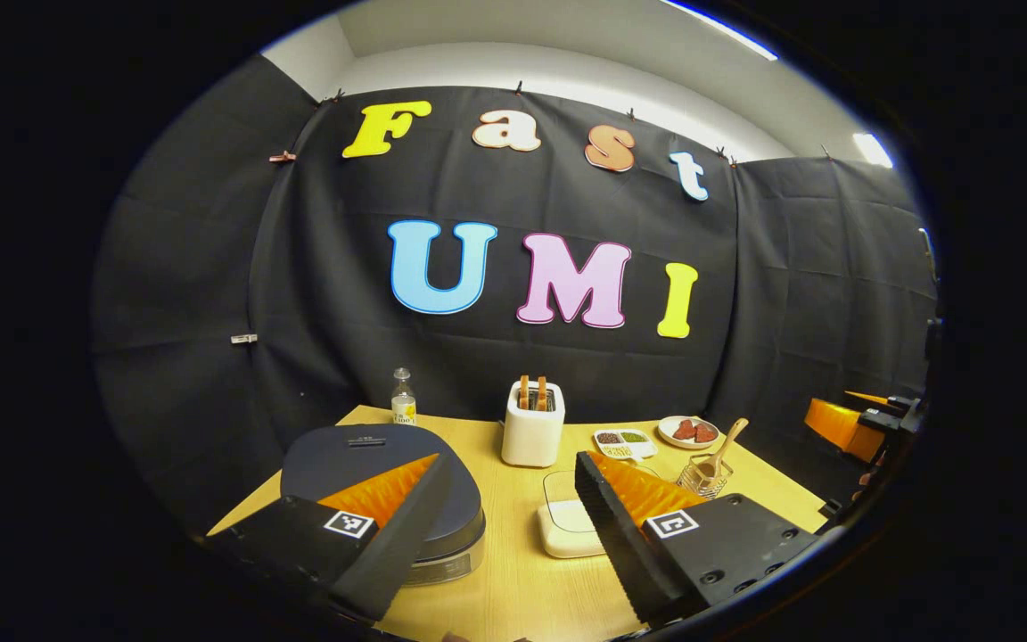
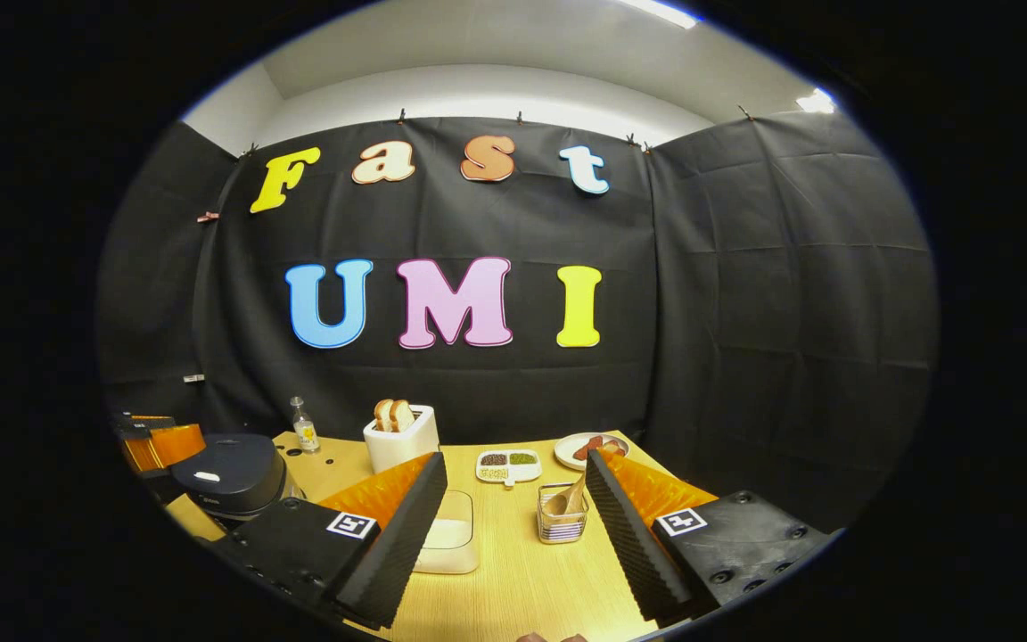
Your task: Close the left gripper, press the button to open the rice cooker; take a wooden spoon from the chopstick holder with the right hand, scoop a spoonful of rice and pour it into the rice cooker, then put the wooden spoon back into the chopstick holder.
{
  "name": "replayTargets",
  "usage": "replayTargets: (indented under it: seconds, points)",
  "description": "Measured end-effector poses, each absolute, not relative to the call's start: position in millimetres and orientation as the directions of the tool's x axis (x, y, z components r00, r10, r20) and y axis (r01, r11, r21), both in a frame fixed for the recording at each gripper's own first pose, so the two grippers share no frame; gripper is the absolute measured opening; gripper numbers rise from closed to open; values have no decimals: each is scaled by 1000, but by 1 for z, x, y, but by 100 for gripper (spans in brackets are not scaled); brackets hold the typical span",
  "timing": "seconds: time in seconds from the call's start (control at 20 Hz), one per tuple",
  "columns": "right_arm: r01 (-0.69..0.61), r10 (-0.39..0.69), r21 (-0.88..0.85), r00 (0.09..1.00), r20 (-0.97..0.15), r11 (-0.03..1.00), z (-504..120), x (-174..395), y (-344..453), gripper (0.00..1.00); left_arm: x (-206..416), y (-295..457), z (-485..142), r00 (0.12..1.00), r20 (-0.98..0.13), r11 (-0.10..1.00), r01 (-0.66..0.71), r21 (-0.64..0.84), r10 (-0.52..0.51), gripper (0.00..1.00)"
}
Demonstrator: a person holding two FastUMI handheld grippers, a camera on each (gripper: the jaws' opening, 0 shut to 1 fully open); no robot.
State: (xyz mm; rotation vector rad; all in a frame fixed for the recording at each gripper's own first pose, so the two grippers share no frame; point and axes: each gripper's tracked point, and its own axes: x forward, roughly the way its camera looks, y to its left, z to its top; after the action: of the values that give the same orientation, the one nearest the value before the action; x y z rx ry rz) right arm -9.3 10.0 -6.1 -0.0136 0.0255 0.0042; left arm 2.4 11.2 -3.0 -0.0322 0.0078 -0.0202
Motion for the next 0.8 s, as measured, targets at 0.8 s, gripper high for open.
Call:
replayTargets:
  seconds: [0.8]
  points:
    - [-64,63,-20,995,-72,998,-10,34,18,96,16,55,-3,992,-88,993,-95,-76,88,88]
